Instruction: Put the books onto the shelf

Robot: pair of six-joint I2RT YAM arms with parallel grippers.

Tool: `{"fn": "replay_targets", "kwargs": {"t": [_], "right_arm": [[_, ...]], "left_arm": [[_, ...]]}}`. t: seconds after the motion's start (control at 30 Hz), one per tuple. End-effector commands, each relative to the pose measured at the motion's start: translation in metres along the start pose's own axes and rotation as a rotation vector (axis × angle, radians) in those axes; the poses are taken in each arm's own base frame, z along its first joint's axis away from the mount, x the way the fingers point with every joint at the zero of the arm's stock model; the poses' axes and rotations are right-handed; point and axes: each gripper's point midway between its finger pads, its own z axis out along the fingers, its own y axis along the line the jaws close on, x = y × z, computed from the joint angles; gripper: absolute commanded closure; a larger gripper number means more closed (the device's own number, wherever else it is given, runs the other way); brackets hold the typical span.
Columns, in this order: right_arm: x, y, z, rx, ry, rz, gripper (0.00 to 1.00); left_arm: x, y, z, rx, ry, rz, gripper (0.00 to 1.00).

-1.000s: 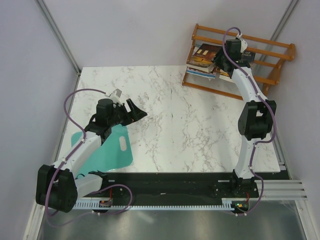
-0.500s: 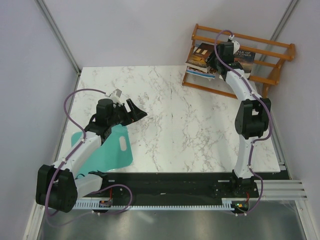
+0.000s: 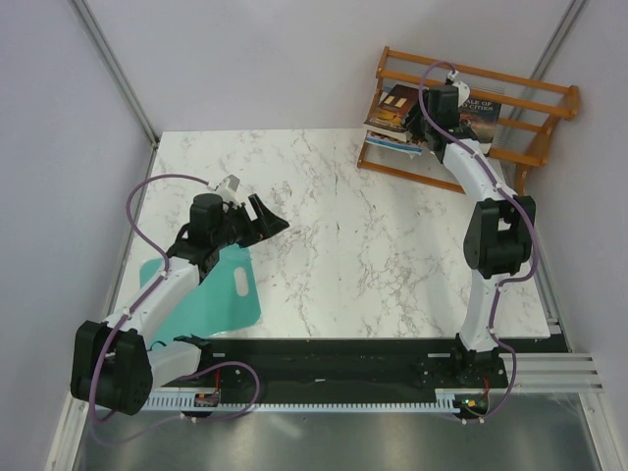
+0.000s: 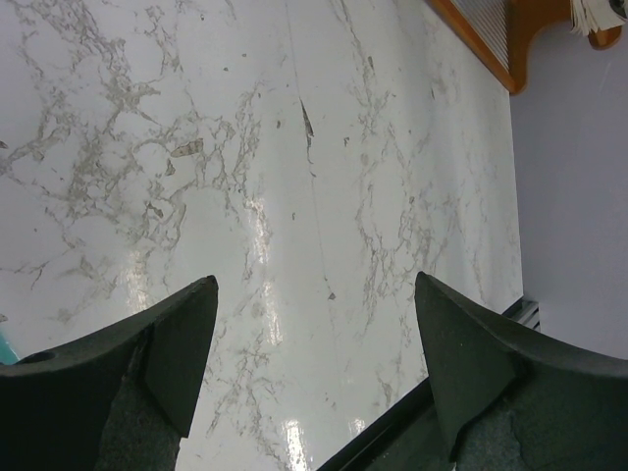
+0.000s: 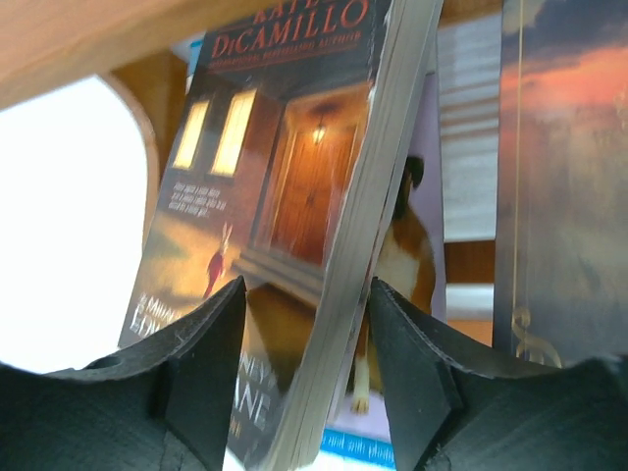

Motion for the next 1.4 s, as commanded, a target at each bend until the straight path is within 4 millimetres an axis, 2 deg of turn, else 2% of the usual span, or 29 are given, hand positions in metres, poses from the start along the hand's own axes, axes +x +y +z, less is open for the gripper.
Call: {"fn": "replay_targets", "kwargs": {"t": [0.0, 0.2, 0.3, 0.4, 0.43, 0.47, 0.53, 0.57, 0.6, 0.67, 0.8, 1.07, 1.37], "right_arm": [[-0.043, 0.032, -0.048, -0.081, -0.102, -0.007, 0.39], [-0.055, 0.039, -0.073, -0.108, -0.120, -0.010, 0.39], [-0.051, 0.046, -0.078, -0.136, -0.105, -0.019, 0.46], [-0.042, 0.062, -0.076, -0.188, -0.075, -0.047, 0.65], [-0.039, 0.069, -0.075, -0.213, -0.061, -0.053, 0.82], [-0.027, 0.071, -0.066, -0.219, -0.030, -0.063, 1.00], [-0.020, 0.086, -0.067, -0.233, -0.005, -0.091, 1.00], [-0.008, 0.085, -0.058, -0.224, 0.023, -0.100, 1.00], [-0.003, 0.093, -0.060, -0.239, 0.042, -0.112, 1.00], [0.012, 0.091, -0.051, -0.217, 0.079, -0.121, 1.00], [0.027, 0.084, -0.043, -0.180, 0.109, -0.130, 1.00], [0.035, 0.057, -0.031, -0.062, 0.111, -0.154, 1.00], [0.024, 0.034, -0.030, -0.010, 0.103, -0.134, 1.00]], "left_arm": [[-0.004, -0.003, 0.000, 0.026, -0.013, 0.045, 0.13], [0.000, -0.002, 0.000, 0.031, -0.002, 0.038, 0.13], [0.001, -0.001, -0.001, 0.031, -0.001, 0.035, 0.13], [0.002, -0.001, -0.001, 0.028, -0.003, 0.032, 0.13], [0.002, -0.001, -0.002, 0.030, -0.003, 0.033, 0.13], [0.003, 0.000, -0.002, 0.028, -0.003, 0.034, 0.13], [0.003, 0.000, -0.002, 0.028, -0.003, 0.034, 0.13], [0.003, -0.001, -0.002, 0.029, -0.006, 0.034, 0.13], [0.004, 0.000, -0.003, 0.026, -0.005, 0.032, 0.13], [0.003, 0.000, -0.003, 0.025, -0.009, 0.035, 0.13], [0.003, 0.001, -0.004, 0.025, -0.011, 0.036, 0.13], [0.004, 0.001, -0.005, 0.024, -0.013, 0.035, 0.13], [0.004, 0.000, -0.006, 0.026, -0.015, 0.034, 0.13]]}}
